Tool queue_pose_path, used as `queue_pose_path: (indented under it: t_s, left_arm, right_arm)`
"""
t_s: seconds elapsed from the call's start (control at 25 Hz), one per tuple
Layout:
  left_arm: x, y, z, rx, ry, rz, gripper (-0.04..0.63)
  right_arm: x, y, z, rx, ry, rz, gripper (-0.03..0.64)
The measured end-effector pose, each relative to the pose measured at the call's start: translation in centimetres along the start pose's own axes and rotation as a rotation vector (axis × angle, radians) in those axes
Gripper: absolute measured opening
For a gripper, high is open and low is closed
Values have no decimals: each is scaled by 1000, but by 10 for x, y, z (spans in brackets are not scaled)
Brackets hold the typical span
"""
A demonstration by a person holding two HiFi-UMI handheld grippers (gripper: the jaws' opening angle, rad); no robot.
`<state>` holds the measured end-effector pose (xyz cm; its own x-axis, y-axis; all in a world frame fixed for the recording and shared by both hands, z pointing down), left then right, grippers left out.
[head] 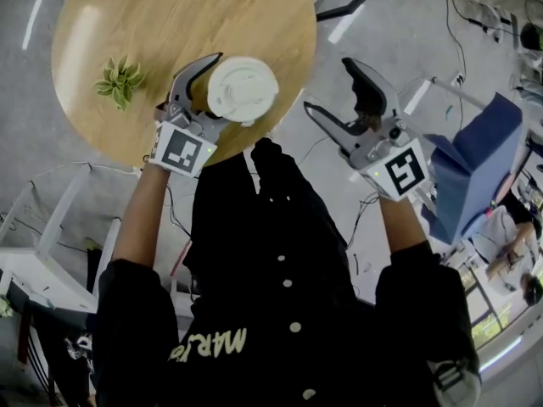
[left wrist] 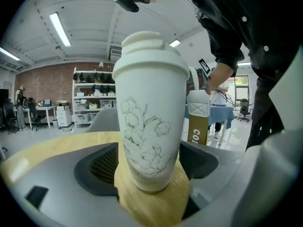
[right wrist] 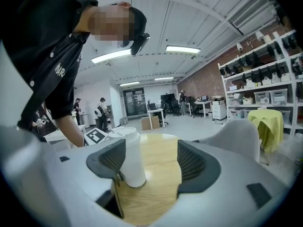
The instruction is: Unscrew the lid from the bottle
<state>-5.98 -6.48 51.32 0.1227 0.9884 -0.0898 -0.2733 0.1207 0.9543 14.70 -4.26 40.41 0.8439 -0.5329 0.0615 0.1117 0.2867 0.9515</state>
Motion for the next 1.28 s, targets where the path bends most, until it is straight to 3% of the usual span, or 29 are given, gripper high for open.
queue_pose_path:
  t_s: [0.2,0.52,0.76,0.92,1.12,1.28]
  left_arm:
    - [-5,5,19,27,64,26,383]
    - [-8,3,26,35,96,27,374]
    - [-6,4,25,17,90,29,374]
    - [-8,9,24,15,82,29,374]
    - [-6,11,22,-37,77,26,374]
    - [-6,11,21,-47,100,31,374]
  right_arm:
    - [-11,-6,6,22,-120,26,340]
    - [-45,-23,37,24,-321,-35,444]
    - [-74,-19,68,-13,-327,-94,474]
    - [-84,-10,78,-22,-336,-158,436]
    - [-85,-10,80,-23,-335,-203,439]
    - [-83,-11,81,-25,-445,-292,417]
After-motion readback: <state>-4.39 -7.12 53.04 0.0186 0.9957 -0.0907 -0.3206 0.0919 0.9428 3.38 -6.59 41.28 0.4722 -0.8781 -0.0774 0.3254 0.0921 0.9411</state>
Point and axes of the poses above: the fingertips, and each gripper's own axes: z forward along the fingers, x to its right, y out of its underside, the point moved 7 cm from there along -z, backward along the fingers, and after that the axes turned 14 degrees about y, right-handed, at the moved point
